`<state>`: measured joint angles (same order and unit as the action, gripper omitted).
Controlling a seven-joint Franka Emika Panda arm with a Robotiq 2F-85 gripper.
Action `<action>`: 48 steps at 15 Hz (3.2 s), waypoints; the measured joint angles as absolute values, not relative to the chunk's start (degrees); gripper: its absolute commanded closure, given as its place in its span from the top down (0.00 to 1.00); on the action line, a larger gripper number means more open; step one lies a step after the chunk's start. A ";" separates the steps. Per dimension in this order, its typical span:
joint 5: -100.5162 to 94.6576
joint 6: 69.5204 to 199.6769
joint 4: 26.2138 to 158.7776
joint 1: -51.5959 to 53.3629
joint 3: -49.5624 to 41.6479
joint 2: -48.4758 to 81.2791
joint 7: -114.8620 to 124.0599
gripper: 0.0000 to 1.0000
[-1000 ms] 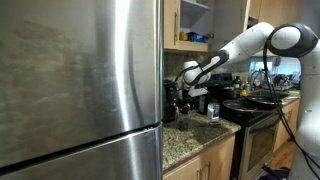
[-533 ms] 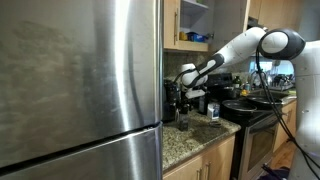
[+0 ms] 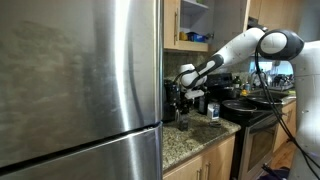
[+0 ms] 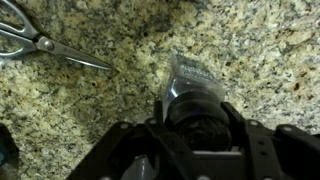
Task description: Put the object in the upper cabinet and close the right upper cabinet door
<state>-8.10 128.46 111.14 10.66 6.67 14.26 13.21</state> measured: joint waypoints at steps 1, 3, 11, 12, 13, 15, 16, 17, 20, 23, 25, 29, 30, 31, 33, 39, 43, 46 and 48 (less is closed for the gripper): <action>-8.49 128.44 111.09 10.69 6.67 14.25 13.29 0.33; -9.12 128.42 111.01 10.73 6.67 13.77 13.31 0.33; -16.42 128.20 115.56 10.84 7.33 -5.36 13.56 0.33; -18.37 128.36 116.79 10.81 7.63 -8.78 14.32 0.33; -19.83 128.61 118.07 10.73 8.01 -12.23 15.19 0.33; -21.01 129.05 120.83 10.47 8.85 -19.25 16.68 0.58; -21.00 128.96 122.22 10.47 9.13 -22.46 16.69 0.58; -21.00 128.92 123.53 10.46 9.29 -24.95 16.69 0.33; -20.64 129.28 124.82 9.89 9.86 -26.90 16.96 0.33; -20.59 132.76 122.89 7.90 10.41 -28.64 20.61 0.33; -20.42 132.60 120.89 6.54 10.57 -32.53 22.42 0.33; -17.64 131.93 118.02 2.94 10.62 -41.77 24.98 0.58; -17.30 131.82 117.97 2.38 10.61 -43.02 25.01 0.33; -17.24 131.73 117.99 2.17 10.62 -43.49 25.16 0.33; -16.11 132.14 118.01 1.66 10.98 -43.36 25.16 0.33; -11.74 134.69 107.41 -8.16 12.20 -36.47 36.61 0.33; -11.59 134.70 96.45 -12.45 14.43 -27.03 45.49 0.58; -11.73 134.48 94.81 -12.32 14.67 -25.31 46.22 0.33; -11.08 135.24 94.82 -11.56 14.48 -24.88 47.87 0.33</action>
<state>-11.08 135.24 94.82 -11.56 14.48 -24.88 47.87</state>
